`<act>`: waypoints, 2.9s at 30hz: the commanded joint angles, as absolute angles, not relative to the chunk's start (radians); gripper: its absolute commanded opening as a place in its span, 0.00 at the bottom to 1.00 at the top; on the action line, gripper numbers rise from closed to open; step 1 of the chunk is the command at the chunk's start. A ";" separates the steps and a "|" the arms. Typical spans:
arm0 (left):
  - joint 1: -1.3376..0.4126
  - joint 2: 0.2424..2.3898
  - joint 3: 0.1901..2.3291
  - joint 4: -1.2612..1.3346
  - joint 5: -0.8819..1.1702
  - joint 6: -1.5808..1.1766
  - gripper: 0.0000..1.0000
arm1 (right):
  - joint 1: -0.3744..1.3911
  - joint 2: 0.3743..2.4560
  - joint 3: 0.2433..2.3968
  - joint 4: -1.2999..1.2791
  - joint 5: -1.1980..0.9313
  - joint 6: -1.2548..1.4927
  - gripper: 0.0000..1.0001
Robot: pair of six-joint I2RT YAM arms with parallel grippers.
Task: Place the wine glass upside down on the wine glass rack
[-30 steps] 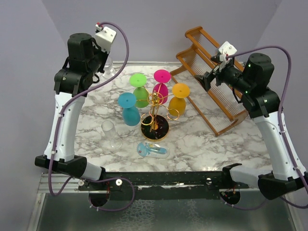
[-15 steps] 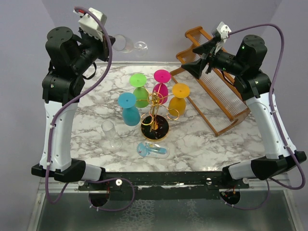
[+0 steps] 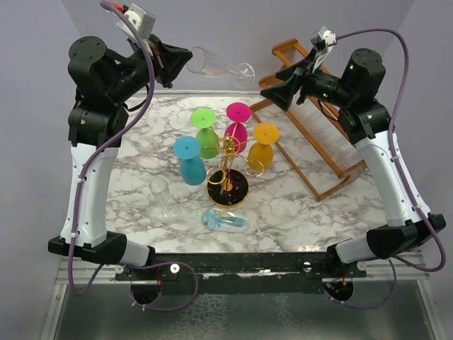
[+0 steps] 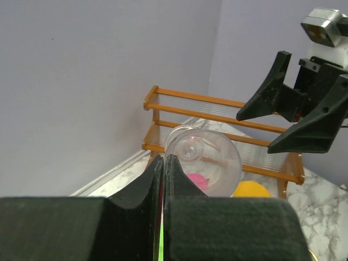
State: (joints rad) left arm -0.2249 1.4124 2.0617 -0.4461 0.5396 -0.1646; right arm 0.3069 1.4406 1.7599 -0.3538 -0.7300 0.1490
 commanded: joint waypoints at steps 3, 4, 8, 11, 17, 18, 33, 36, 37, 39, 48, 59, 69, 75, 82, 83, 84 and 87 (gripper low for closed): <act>-0.227 1.405 2.029 -0.327 0.668 -0.263 0.00 | 0.311 1.438 1.712 -0.295 -0.682 0.273 0.84; -0.227 1.403 2.025 -0.324 0.675 -0.268 0.00 | 0.312 1.437 1.703 -0.295 -0.668 0.273 0.83; -0.227 1.397 2.015 -0.310 0.695 -0.282 0.00 | 0.311 1.425 1.643 -0.267 -0.619 0.326 0.80; -0.226 1.396 2.007 -0.299 0.707 -0.296 0.00 | 0.311 1.428 1.605 -0.246 -0.597 0.362 0.77; -0.227 1.389 1.988 -0.283 0.723 -0.312 0.00 | 0.311 1.442 1.568 -0.202 -0.635 0.421 0.70; -0.227 1.388 1.984 -0.280 0.725 -0.315 0.00 | 0.311 1.443 1.566 -0.198 -0.640 0.425 0.69; -0.227 1.384 1.962 -0.255 0.752 -0.347 0.00 | 0.311 1.470 1.531 -0.157 -0.670 0.488 0.45; -0.227 1.385 1.958 -0.250 0.755 -0.352 0.00 | 0.311 1.478 1.519 -0.138 -0.689 0.513 0.40; -0.227 1.384 1.956 -0.250 0.756 -0.352 0.00 | 0.311 1.481 1.517 -0.130 -0.700 0.522 0.38; -0.227 1.384 1.953 -0.249 0.756 -0.351 0.00 | 0.311 1.487 1.513 -0.114 -0.719 0.542 0.34; -0.227 1.375 1.927 -0.246 0.758 -0.341 0.00 | 0.311 1.499 1.522 -0.089 -0.756 0.584 0.10; -0.227 1.333 1.866 -0.284 0.764 -0.272 0.09 | 0.235 1.460 1.549 -0.133 -0.727 0.534 0.01; -0.227 1.302 1.863 -0.364 0.765 -0.238 0.54 | 0.153 1.399 1.533 -0.136 -0.691 0.479 0.01; -0.226 1.313 1.908 -0.457 0.735 -0.173 0.79 | 0.131 1.337 1.529 -0.160 -0.650 0.404 0.01; -0.218 1.317 1.989 -0.591 0.673 -0.042 0.91 | 0.093 1.274 1.531 -0.185 -0.608 0.353 0.01; -0.216 1.318 2.003 -0.611 0.653 -0.019 0.92 | 0.068 1.264 1.526 -0.184 -0.615 0.353 0.01; -0.214 1.320 2.018 -0.630 0.631 -0.003 0.93 | 0.044 1.255 1.524 -0.183 -0.631 0.356 0.01; -0.203 1.325 2.062 -0.681 0.548 0.043 0.95 | -0.009 1.232 1.535 -0.193 -0.662 0.349 0.01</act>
State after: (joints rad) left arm -0.2169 1.3239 1.9949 -0.5873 0.6750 -0.0586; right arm 0.0620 1.2778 1.5227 -0.1822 -0.6552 0.3687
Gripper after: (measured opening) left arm 0.936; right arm 0.041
